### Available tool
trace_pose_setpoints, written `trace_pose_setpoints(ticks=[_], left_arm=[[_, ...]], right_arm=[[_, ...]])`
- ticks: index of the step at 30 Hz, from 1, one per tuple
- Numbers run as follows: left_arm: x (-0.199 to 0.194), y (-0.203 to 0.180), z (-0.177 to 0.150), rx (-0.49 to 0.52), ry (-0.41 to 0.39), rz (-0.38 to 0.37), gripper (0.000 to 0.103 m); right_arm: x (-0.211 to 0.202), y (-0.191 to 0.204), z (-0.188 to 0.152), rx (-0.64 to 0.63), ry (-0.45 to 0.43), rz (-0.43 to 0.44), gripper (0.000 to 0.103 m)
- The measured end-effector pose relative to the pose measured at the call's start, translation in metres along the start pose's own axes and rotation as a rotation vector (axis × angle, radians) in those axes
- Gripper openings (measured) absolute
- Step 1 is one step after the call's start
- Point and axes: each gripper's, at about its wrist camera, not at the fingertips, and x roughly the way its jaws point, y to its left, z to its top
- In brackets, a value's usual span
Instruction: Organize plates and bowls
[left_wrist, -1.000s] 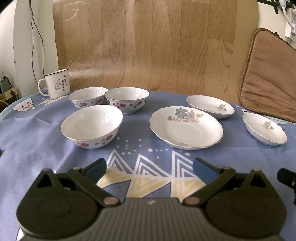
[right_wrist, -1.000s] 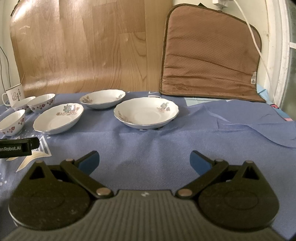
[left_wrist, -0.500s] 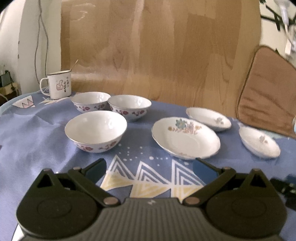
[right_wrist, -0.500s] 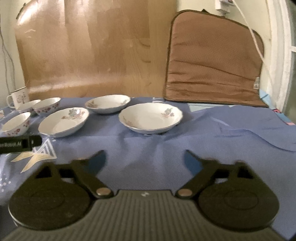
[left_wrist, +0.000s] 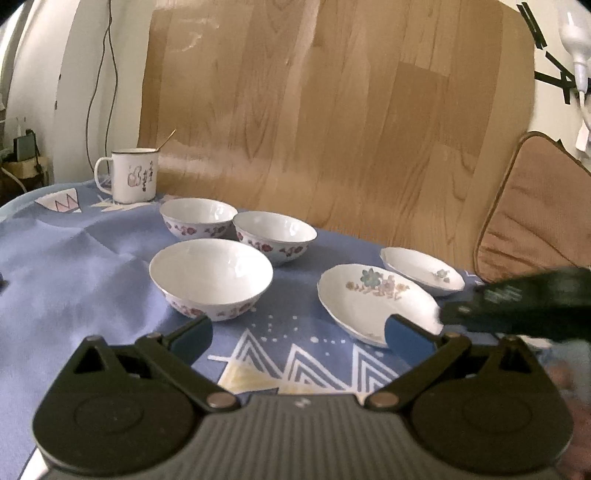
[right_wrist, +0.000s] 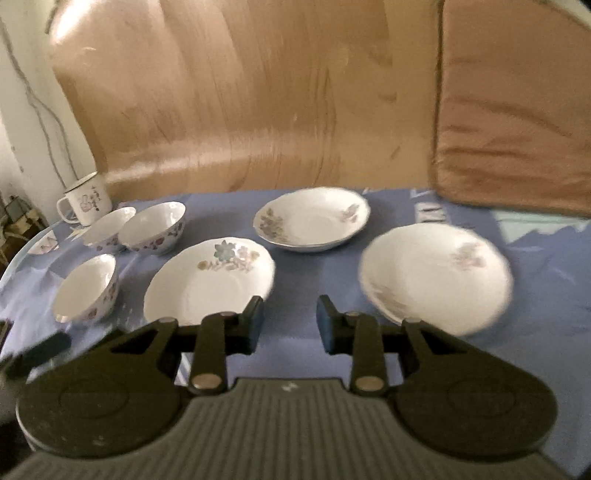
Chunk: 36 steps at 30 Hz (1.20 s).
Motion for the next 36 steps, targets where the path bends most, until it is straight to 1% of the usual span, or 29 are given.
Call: trace_pose_setpoints(ticks=[2,3,4,5,7,9,11,12,13,14,15,16,17,18,19,21,25,28,30,32,34,35,36], left_arm=[[0.000,-0.001,0.000,0.007,-0.001,-0.005,0.103],[0.000,-0.001,0.000,0.008,-0.003,-0.006,0.103],[0.000,-0.001,0.000,0.007,-0.003,-0.008,0.103],[0.001,-0.001,0.000,0.006,-0.001,-0.012,0.103],[0.002,0.000,0.001,0.002,0.007,-0.023,0.102],[0.003,0.001,0.001,0.003,0.020,-0.045,0.102],[0.005,0.000,0.001,0.010,0.050,-0.099,0.102],[0.008,-0.002,0.001,0.018,0.079,-0.142,0.101],[0.012,-0.005,0.001,0.022,0.118,-0.186,0.096],[0.016,-0.010,0.000,0.017,0.164,-0.228,0.080],[0.020,-0.017,-0.002,0.015,0.205,-0.260,0.073],[0.018,-0.028,-0.005,0.047,0.192,-0.252,0.063],[0.019,-0.042,-0.008,0.087,0.210,-0.273,0.043],[0.017,-0.055,-0.011,0.118,0.218,-0.294,0.043],[0.016,-0.068,-0.013,0.140,0.228,-0.313,0.036],[0.013,-0.102,-0.020,0.185,0.246,-0.352,0.036],[0.008,-0.166,-0.035,0.286,0.260,-0.442,0.037],[0.010,-0.216,-0.044,0.352,0.270,-0.503,0.037],[0.011,-0.242,-0.051,0.408,0.253,-0.517,0.039],[0.018,-0.266,-0.053,0.462,0.224,-0.506,0.046],[0.029,-0.283,-0.051,0.479,0.225,-0.517,0.046],[0.034,-0.287,-0.049,0.483,0.220,-0.516,0.046],[0.039,-0.288,-0.047,0.477,0.211,-0.500,0.049]], right_arm=[[0.017,0.000,0.005,0.043,0.030,0.002,0.035],[0.025,0.000,0.007,0.058,0.051,0.012,0.034],[0.028,0.001,0.005,0.062,0.064,0.030,0.026],[0.027,0.002,0.005,0.057,0.064,0.049,0.016],[0.018,0.004,0.002,0.053,0.070,0.048,0.015],[0.005,-0.001,-0.005,0.068,0.088,0.076,0.015],[-0.007,-0.009,-0.014,0.084,0.101,0.090,0.015],[-0.016,-0.016,-0.021,0.095,0.110,0.101,0.015],[-0.024,-0.022,-0.027,0.108,0.117,0.116,0.015],[-0.032,-0.029,-0.034,0.118,0.121,0.131,0.015],[-0.040,-0.035,-0.040,0.123,0.120,0.140,0.015],[-0.048,-0.041,-0.046,0.125,0.113,0.142,0.015],[-0.057,-0.047,-0.053,0.127,0.102,0.139,0.014],[-0.066,-0.055,-0.059,0.132,0.089,0.133,0.014],[-0.074,-0.063,-0.064,0.141,0.075,0.123,0.014],[-0.089,-0.080,-0.072,0.159,0.039,0.088,0.013],[-0.120,-0.116,-0.087,0.165,-0.059,-0.070,0.013],[-0.135,-0.153,-0.094,0.217,-0.102,-0.156,0.012],[-0.141,-0.177,-0.097,0.252,-0.132,-0.203,0.012],[-0.142,-0.195,-0.097,0.271,-0.183,-0.230,0.009],[-0.138,-0.207,-0.096,0.285,-0.233,-0.245,0.009],[-0.133,-0.208,-0.096,0.274,-0.257,-0.255,0.009],[-0.126,-0.206,-0.097,0.242,-0.290,-0.277,0.010]])
